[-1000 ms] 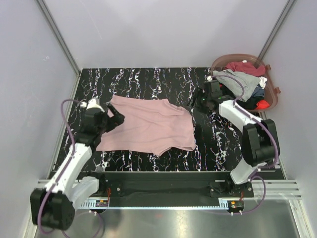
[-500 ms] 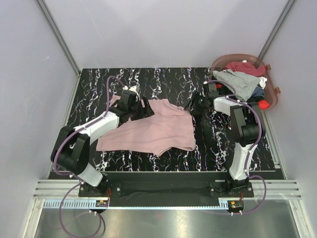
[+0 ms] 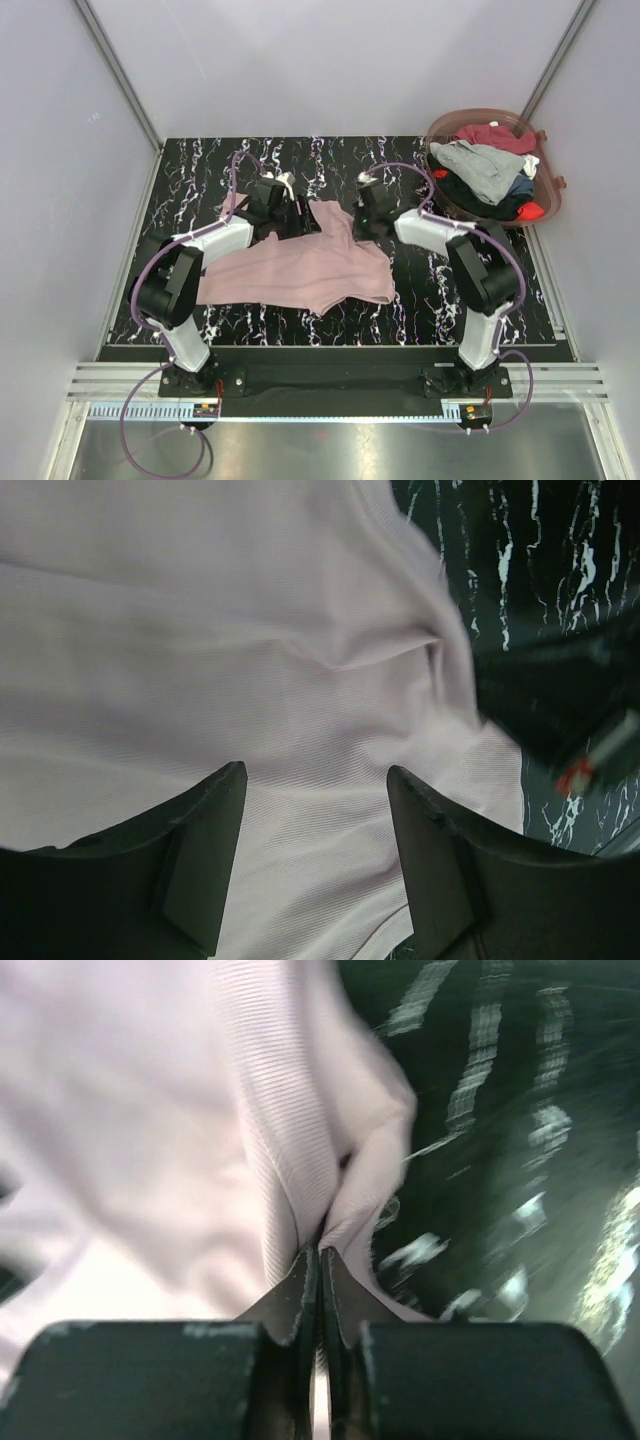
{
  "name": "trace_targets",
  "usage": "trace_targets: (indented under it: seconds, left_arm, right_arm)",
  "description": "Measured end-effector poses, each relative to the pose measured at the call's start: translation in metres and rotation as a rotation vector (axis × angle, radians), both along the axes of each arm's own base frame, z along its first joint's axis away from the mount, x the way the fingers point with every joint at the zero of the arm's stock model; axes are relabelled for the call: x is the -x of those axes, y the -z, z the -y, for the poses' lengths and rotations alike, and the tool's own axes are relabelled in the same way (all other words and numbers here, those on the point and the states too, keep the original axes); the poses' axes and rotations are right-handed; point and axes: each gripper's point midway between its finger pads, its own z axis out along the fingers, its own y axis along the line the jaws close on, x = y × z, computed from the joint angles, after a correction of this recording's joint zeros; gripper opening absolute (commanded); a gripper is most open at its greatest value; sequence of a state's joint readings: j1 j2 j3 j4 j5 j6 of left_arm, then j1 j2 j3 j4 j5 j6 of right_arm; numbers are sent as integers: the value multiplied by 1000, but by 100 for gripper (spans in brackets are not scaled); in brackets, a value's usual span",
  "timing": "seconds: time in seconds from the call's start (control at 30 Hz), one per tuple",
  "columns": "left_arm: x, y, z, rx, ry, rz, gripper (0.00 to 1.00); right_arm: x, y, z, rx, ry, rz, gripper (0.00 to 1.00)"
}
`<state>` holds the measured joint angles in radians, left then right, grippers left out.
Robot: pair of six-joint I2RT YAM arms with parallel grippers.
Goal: Fold and stack the tank tops
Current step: Flatten the tank top out
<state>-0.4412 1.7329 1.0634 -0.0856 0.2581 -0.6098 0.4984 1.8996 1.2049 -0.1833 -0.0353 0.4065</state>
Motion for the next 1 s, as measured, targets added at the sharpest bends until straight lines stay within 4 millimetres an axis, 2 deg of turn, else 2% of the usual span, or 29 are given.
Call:
trace_targets:
  seconds: [0.13,0.2,0.37,0.57,0.7,0.77,0.83,0.87,1.0]
  left_arm:
    - [-2,-1,4,10,28,23,62]
    - [-2,4,5,7,45,21,61]
    - [1,19,7,-3,69,-9,61]
    - [-1,23,3,-18,63,-6,60]
    - [-6,30,-8,-38,31,-24,58]
    - [-7,37,-16,-55,5,-44,58]
    - [-9,42,-24,-69,-20,-63,57]
    - [-9,44,-27,-76,-28,-71,57]
    - [-10,48,-37,-97,-56,-86,57]
  right_arm:
    - [28,-24,-28,108,-86,146,12]
    - [30,-28,-24,137,-79,181,11]
    - [15,-26,14,232,38,230,0]
    - [0,-27,52,318,233,224,0]
    - [-14,-22,95,325,390,178,0]
    - [-18,-20,113,328,449,160,7]
    - [-20,-19,128,327,500,147,43]
    - [-20,-19,131,326,514,142,48]
    - [-19,-18,130,329,504,136,49]
